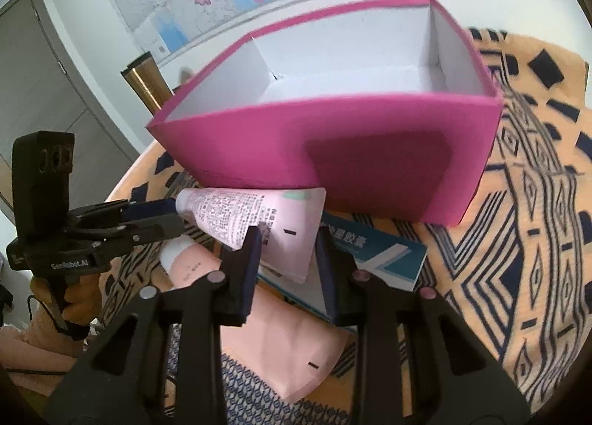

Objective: Organize rigid objects
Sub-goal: 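Grasp the pink cosmetic tube with the right gripper and lift it, then carry the pink tube over the magenta box and open the right gripper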

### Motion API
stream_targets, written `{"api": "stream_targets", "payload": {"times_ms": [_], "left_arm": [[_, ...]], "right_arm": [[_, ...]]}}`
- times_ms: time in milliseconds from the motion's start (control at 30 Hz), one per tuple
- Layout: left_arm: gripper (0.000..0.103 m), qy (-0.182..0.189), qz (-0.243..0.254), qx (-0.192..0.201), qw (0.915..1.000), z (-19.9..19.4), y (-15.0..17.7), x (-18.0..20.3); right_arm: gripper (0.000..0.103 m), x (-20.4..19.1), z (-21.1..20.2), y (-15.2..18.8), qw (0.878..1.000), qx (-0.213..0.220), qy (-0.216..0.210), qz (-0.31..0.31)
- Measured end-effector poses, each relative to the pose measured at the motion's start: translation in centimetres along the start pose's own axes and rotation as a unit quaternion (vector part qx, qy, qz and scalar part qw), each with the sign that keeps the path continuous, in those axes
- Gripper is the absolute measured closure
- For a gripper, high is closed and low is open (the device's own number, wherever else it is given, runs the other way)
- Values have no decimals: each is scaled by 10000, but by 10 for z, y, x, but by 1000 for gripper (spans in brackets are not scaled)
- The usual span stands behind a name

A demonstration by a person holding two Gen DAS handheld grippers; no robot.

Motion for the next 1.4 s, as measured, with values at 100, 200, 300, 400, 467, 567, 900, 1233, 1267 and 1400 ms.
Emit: {"api": "stream_targets", "payload": {"times_ms": [100, 200, 300, 400, 467, 567, 900, 1233, 1267, 1400], "left_arm": [[56, -7, 72, 173, 9998, -14, -5, 6], [56, -150, 151, 423, 9989, -30, -12, 12], [56, -253, 250, 654, 9972, -46, -22, 18], [56, -301, 338, 855, 9953, -61, -32, 19], [56, -343, 409, 996, 9936, -69, -40, 20], [56, -480, 479, 1164, 9909, -78, -54, 19], [56, -823, 393, 1152, 9892, -65, -93, -1], [56, -1084, 261, 697, 9913, -28, -100, -25], [56, -1112, 257, 672, 9912, -26, -100, -27], [56, -1180, 223, 561, 9912, -19, -100, -33]], "right_arm": [[71, -7, -13, -5, 9999, 119, -27, -115], [71, -14, -27, -10, 9994, 246, -73, -229], [71, -23, -38, -18, 9986, 391, -104, -351], [71, -31, -51, -29, 9970, 571, -91, -508], [71, -34, -58, -38, 9959, 687, -139, -576], [71, -38, -65, -53, 9942, 830, -141, -669], [71, -32, -47, -96, 9936, 851, -101, -737], [71, -9, 1, -107, 9980, 332, 1, -542], [71, -7, 5, -107, 9982, 284, 25, -532], [70, -3, 18, -109, 9987, 91, 18, -492]]}}
Point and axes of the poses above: each gripper's, at about its wrist camera, not at the fingertips, and z roughly the way its jaws point, x to its right, y to its underside, the point moved 10 cm from there along z, roughly the way its jaws point, and after that the axes turned 7 degrees about -x, right-handed, at the moved point
